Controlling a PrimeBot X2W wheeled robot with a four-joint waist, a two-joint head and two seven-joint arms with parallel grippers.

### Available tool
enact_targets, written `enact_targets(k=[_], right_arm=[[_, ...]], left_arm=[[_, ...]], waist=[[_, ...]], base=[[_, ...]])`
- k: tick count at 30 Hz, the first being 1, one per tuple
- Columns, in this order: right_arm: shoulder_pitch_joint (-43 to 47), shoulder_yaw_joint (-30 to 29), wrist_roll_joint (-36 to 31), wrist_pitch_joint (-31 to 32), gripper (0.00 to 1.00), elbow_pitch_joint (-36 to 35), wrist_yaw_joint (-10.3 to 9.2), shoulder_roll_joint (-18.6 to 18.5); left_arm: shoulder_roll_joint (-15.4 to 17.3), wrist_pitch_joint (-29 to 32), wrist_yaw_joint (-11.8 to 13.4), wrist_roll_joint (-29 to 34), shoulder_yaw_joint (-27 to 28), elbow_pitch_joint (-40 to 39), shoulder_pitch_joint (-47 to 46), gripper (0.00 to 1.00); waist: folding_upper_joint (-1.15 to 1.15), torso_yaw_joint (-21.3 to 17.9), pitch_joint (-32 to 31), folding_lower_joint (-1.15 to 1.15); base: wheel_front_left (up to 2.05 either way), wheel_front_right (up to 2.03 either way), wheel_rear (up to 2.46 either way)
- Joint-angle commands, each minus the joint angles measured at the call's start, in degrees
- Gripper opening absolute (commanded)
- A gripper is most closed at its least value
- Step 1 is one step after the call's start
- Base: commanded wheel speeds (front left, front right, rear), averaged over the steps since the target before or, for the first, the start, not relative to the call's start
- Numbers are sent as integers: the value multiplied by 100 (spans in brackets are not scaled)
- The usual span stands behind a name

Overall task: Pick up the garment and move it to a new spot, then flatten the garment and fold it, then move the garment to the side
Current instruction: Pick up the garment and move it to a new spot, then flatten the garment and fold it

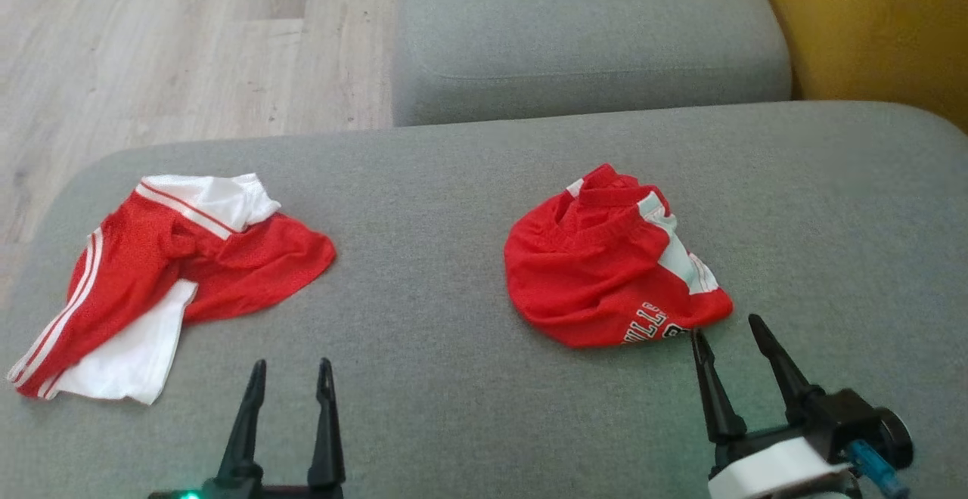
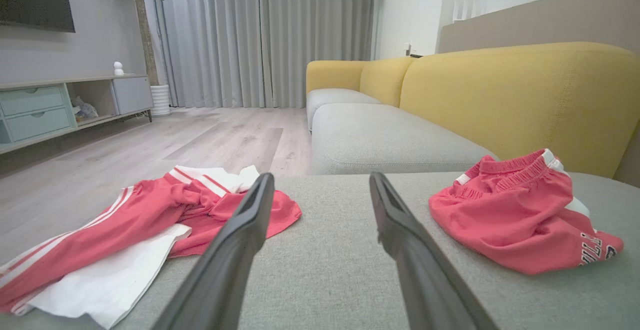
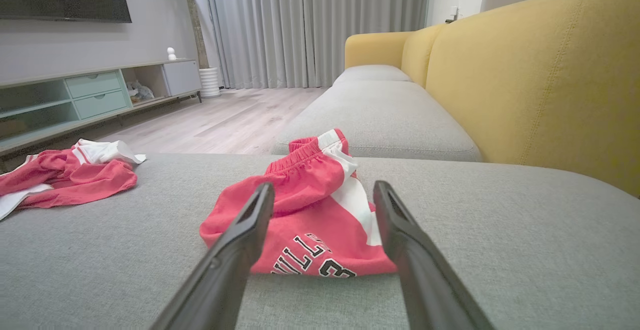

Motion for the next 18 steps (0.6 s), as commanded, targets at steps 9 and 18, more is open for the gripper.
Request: enact_targets(k=[9, 18], right_arm=[[-19, 72, 94, -32, 100, -229, -4, -12], [-16, 104, 107, -32, 100, -184, -4, -12]], left_arm=[[-93, -54, -32, 244, 280, -146, -127, 100], [-98, -54, -30, 287, 248, -83, -163, 100]], waist=[[0, 130, -105, 1], [0, 141, -100, 1]], base=[[0, 0, 0], [0, 0, 0]])
